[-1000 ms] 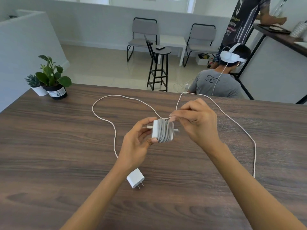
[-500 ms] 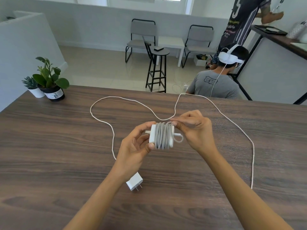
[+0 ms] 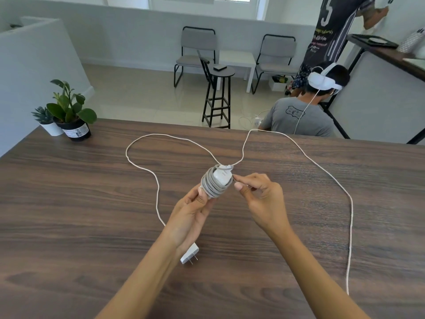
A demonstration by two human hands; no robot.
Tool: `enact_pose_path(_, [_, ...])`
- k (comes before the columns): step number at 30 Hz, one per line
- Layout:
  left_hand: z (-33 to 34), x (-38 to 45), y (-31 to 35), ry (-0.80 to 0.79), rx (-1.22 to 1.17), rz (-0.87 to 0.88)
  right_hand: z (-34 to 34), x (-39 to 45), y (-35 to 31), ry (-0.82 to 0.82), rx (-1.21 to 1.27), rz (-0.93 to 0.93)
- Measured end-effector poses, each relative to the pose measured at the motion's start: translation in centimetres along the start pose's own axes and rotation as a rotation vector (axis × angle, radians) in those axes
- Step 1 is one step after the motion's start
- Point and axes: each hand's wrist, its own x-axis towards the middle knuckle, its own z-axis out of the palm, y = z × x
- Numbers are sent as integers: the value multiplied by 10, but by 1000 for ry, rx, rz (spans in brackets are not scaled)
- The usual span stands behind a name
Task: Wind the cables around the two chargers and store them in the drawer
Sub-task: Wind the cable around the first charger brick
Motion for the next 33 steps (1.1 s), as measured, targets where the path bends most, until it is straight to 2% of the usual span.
enact_pose_path(6, [-6, 1, -14, 24, 81, 13, 3, -15, 8, 31, -23, 117])
enact_pose_path(12, [-3, -1, -27, 16, 506, 74, 3, -23, 15, 56, -125, 217])
enact_pose_path(16, [-7, -3, -35, 3, 679, 110, 3, -34, 21, 71, -183, 329])
enact_pose_path(23, [-10, -8, -68, 68, 941, -29, 5, -51, 38, 96, -320, 492])
enact_pose_path(29, [-4, -2, -74, 104, 1237, -23, 7, -57, 49, 61, -322, 556])
enact_pose_path(33, [-4, 1, -72, 136, 1227, 4, 10, -56, 52, 63, -294, 558])
